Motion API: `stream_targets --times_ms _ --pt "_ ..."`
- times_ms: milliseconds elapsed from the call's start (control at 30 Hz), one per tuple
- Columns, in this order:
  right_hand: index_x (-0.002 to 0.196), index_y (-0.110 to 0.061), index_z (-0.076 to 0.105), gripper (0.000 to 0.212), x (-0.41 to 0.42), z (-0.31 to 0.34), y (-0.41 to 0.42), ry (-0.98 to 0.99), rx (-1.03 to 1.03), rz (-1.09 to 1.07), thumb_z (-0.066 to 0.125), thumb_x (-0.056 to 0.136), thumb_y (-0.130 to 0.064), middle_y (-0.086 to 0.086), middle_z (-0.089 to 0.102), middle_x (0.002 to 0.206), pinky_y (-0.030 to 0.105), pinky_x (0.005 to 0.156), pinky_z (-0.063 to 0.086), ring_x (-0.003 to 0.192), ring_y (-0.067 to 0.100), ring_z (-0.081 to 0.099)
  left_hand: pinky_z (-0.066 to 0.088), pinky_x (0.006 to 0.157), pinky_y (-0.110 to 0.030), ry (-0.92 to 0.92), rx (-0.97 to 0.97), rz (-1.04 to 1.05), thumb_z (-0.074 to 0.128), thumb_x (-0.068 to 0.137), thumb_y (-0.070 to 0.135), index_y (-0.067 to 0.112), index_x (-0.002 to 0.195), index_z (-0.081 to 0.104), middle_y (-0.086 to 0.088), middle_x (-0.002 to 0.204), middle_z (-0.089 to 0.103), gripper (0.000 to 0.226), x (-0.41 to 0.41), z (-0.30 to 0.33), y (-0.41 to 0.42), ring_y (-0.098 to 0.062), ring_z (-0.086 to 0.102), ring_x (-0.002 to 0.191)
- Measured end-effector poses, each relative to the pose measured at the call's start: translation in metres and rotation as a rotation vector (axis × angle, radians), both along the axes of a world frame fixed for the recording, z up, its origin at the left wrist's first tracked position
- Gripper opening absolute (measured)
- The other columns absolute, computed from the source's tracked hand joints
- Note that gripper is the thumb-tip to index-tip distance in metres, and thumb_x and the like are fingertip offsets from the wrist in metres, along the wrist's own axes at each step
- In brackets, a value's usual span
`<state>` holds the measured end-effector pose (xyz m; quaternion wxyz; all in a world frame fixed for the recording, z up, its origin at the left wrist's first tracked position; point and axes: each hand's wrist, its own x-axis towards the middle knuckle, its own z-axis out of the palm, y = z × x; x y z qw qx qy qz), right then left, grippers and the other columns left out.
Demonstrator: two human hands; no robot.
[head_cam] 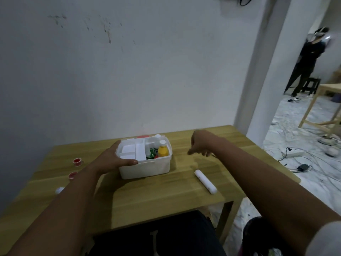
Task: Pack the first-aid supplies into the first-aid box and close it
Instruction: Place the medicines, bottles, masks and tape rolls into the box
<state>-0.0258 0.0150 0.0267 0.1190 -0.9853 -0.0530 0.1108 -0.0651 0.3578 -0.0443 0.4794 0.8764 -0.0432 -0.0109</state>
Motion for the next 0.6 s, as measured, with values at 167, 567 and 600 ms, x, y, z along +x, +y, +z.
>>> stream_targets --times_ms 167,567,600 --pt "0.107 -0.004 0.071 0.059 -0.02 -0.053 -0.03 0.333 -0.147 -0.077 0.092 0.068 -0.043 0.011 0.078 0.097 0.046 0.079 0.065 0.086 0.026 0.077 0.049 0.075 -0.024 0.002 -0.02 -0.019 0.087 0.029 0.074 0.058 0.112 0.041 0.029 0.114 0.05 0.096 -0.004 0.004 -0.002 0.0 0.053 0.103" --pt "0.131 -0.016 0.054 0.055 0.002 -0.068 -0.056 -0.029 -0.277 -0.215 0.061 0.091 -0.054 0.014 0.047 0.138 0.055 0.1 0.04 0.128 0.037 0.048 0.053 0.085 -0.035 0.009 -0.022 -0.012 0.09 0.04 0.064 0.058 0.114 0.044 0.028 0.119 0.052 0.087 0.002 -0.001 0.0 -0.015 0.051 0.116" --pt "0.134 -0.017 0.054 0.058 0.005 -0.07 -0.06 0.015 -0.258 -0.246 0.06 0.091 -0.056 0.014 0.048 0.139 0.056 0.102 0.039 0.13 0.037 0.047 0.053 0.086 -0.036 0.008 -0.016 -0.006 0.091 0.042 0.061 0.055 0.119 0.045 0.023 0.122 0.054 0.09 0.003 -0.001 0.001 -0.016 0.051 0.117"
